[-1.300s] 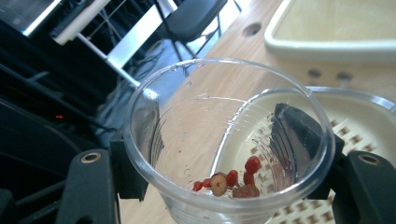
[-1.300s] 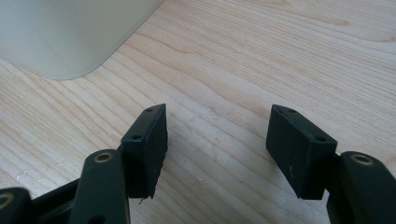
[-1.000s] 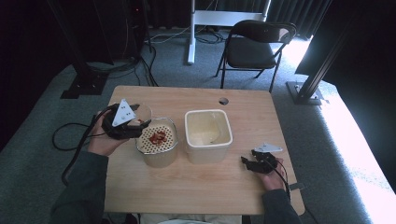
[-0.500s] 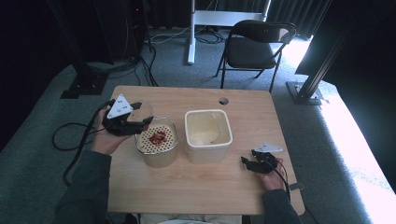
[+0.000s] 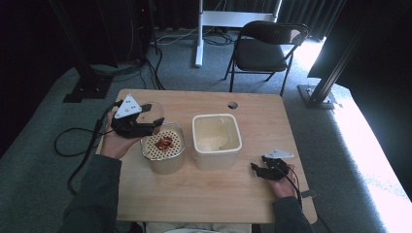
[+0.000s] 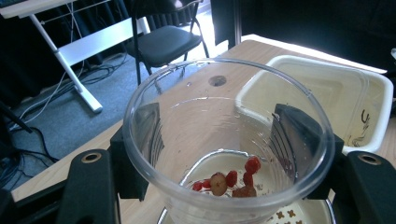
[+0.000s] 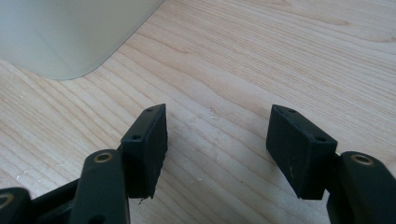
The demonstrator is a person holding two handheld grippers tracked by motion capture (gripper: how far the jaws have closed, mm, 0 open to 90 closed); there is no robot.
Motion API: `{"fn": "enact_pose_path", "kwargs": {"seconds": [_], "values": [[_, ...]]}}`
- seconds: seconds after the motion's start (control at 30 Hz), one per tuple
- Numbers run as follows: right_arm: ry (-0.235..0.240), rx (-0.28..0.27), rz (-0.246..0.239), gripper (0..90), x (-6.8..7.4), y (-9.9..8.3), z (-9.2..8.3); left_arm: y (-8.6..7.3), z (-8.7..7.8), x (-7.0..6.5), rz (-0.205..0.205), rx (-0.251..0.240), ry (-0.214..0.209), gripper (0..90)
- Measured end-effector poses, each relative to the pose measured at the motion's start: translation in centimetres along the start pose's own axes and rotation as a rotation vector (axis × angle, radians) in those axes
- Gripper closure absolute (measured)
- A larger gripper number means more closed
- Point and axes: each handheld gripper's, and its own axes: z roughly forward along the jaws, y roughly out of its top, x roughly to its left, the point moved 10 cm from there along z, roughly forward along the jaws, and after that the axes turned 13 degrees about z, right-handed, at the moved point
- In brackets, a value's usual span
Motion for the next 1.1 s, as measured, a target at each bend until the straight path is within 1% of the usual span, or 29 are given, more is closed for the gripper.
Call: {"fn": "enact_pose_path", "kwargs": {"seconds": [0.07, 0.13, 0.33, 0.4, 0.43, 0.47, 0.53, 0.7, 0.73, 0.8, 0.83, 1.03, 1.07, 1.1], "values": [[0.000, 0.000, 0.000, 37.8, 0.0, 0.0, 0.0, 0.3, 0.3, -0.2, 0.001, -0.003, -0.004, 35.0], [0.001, 0.000, -0.001, 37.8, 0.0, 0.0, 0.0, 0.7, 0.6, -0.5, 0.012, 0.000, -0.009, 35.0], [0.001, 0.001, -0.001, 37.8, 0.0, 0.0, 0.0, 2.1, 1.5, -1.2, 0.013, -0.019, -0.025, 35.0], [0.001, 0.000, -0.002, 37.8, 0.0, 0.0, 0.0, 2.7, 1.8, -1.5, 0.022, -0.030, -0.028, 35.0], [0.001, 0.000, -0.002, 37.8, 0.0, 0.0, 0.0, 2.7, 1.8, -1.5, 0.022, -0.030, -0.028, 34.9], [0.001, 0.001, -0.002, 37.8, 0.0, 0.0, 0.0, 3.2, 2.2, -1.7, 0.035, -0.028, -0.028, 34.9], [0.001, 0.000, -0.002, 37.8, 0.0, 0.0, 0.0, 3.9, 2.6, -2.2, 0.028, -0.046, -0.039, 34.9], [0.001, 0.000, -0.002, 37.8, 0.0, 0.0, 0.0, 4.9, 3.6, -2.9, 0.037, -0.055, -0.056, 34.9], [0.001, 0.001, -0.002, 37.8, 0.0, 0.0, 0.0, 5.1, 3.8, -3.0, 0.036, -0.062, -0.058, 34.8], [0.001, 0.000, -0.003, 37.8, 0.0, 0.0, 0.0, 5.5, 4.1, -3.1, 0.013, -0.084, -0.065, 34.8], [0.001, 0.001, -0.002, 37.8, 0.0, 0.0, 0.0, 5.6, 4.5, -3.2, 0.005, -0.085, -0.067, 34.8], [0.001, 0.001, -0.002, 37.8, 0.0, 0.0, 0.0, 6.0, 5.3, -3.9, 0.006, -0.085, -0.082, 34.5], [0.001, 0.001, -0.003, 37.8, 0.0, 0.0, 0.0, 6.6, 5.9, -4.3, 0.000, -0.096, -0.095, 34.5], [0.001, 0.001, -0.002, 37.8, 0.0, 0.0, 0.0, 6.8, 6.0, -4.5, -0.004, -0.100, -0.103, 34.4]]}}
